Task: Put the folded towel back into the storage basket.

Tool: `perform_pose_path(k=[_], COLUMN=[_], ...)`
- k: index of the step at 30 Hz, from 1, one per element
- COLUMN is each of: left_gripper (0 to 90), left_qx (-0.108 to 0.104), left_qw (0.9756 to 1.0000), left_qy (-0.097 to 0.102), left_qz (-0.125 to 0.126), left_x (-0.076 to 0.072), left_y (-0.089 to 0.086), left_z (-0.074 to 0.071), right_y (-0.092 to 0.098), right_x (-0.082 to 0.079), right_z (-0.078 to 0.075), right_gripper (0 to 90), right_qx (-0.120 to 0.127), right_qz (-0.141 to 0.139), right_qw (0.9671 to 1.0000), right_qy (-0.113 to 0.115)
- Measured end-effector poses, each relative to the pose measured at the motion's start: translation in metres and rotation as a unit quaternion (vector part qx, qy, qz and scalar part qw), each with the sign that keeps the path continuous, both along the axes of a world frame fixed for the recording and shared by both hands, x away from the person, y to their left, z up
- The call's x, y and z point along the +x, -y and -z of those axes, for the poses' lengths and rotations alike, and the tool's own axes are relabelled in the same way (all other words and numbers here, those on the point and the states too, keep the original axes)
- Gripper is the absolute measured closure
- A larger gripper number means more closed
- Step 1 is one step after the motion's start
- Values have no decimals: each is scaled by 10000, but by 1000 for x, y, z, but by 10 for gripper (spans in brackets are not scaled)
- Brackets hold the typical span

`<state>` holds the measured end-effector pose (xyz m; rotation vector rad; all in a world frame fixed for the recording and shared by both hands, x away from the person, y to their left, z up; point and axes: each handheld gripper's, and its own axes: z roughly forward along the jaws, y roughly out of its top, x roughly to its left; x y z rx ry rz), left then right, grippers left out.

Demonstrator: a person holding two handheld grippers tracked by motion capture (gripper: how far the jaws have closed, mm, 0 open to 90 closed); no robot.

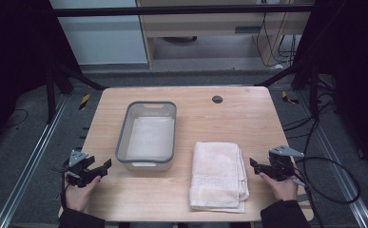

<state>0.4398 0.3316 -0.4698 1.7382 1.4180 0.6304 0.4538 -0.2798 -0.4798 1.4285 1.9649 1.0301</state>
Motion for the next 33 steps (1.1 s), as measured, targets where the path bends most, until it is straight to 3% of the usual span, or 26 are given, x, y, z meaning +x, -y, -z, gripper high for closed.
perform_pose_path(k=[4, 8, 19, 33], left_gripper=[274, 281, 294, 309], left_qx=[-58, -33, -11, -373], left_qw=[10000, 9996, 9986, 9970], left_qy=[26, 237, 420, 529], left_qz=[58, 131, 322, 434], left_x=[-3, -7, -11, -14], left_y=[2, 5, 12, 19], left_z=[-3, -8, -17, -32], right_y=[-1, -3, -2, -7], right_x=[-4, -7, -11, -11], right_z=[-5, -10, -20, -34], right_gripper=[193, 221, 266, 304], right_qx=[85, 146, 316, 489], right_qz=[6, -50, -11, -142], right_qw=[9999, 9997, 9989, 9977], right_qy=[66, 190, 333, 438])
